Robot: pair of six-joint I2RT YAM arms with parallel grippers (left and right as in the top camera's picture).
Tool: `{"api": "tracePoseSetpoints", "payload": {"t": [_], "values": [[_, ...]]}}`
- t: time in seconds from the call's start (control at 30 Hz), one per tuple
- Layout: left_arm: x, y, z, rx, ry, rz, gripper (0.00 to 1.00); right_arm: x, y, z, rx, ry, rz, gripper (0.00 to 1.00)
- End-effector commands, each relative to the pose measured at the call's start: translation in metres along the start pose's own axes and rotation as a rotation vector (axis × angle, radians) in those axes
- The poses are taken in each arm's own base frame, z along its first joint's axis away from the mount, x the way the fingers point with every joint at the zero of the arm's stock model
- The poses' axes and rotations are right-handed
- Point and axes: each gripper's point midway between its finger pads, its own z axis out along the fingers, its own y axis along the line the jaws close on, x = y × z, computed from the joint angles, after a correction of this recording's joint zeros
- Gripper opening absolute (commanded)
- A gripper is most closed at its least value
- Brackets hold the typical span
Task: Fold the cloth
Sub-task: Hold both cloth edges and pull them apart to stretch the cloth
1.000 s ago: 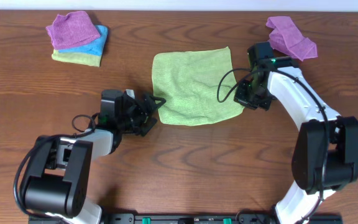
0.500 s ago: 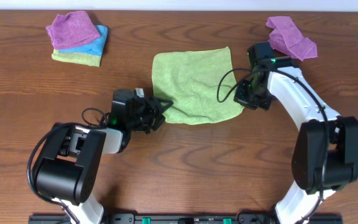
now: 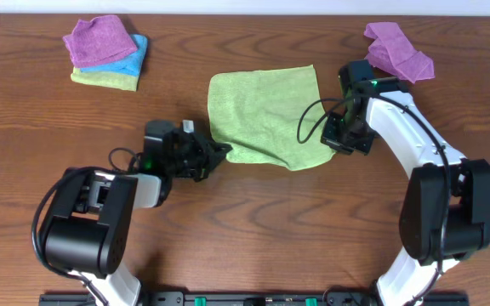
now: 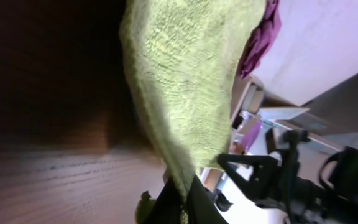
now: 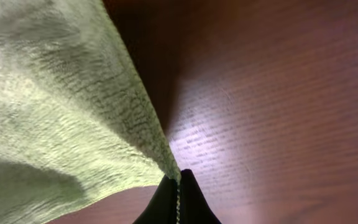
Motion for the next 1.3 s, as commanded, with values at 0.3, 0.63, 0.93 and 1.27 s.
{"api": "tracePoseSetpoints", "payload": {"t": [0.3, 0.63, 0.93, 1.27], "values": [[0.018, 0.027, -0.017, -0.046, 0.149, 0.005, 0.06, 0.012, -0.009, -0.001, 0.029, 0.052, 0.004, 0.01], [0.04, 0.04, -0.022, -0.069, 0.255, 0.001, 0.06, 0.056, -0.012, 0.021, 0.107, 0.144, -0.031, 0.01], [0.059, 0.059, -0.031, -0.119, 0.328, -0.04, 0.06, 0.068, -0.027, 0.009, 0.152, 0.117, 0.007, 0.01], [0.067, 0.064, -0.043, -0.116, 0.365, -0.095, 0.06, 0.091, -0.042, 0.014, 0.106, 0.077, -0.006, 0.01]]}}
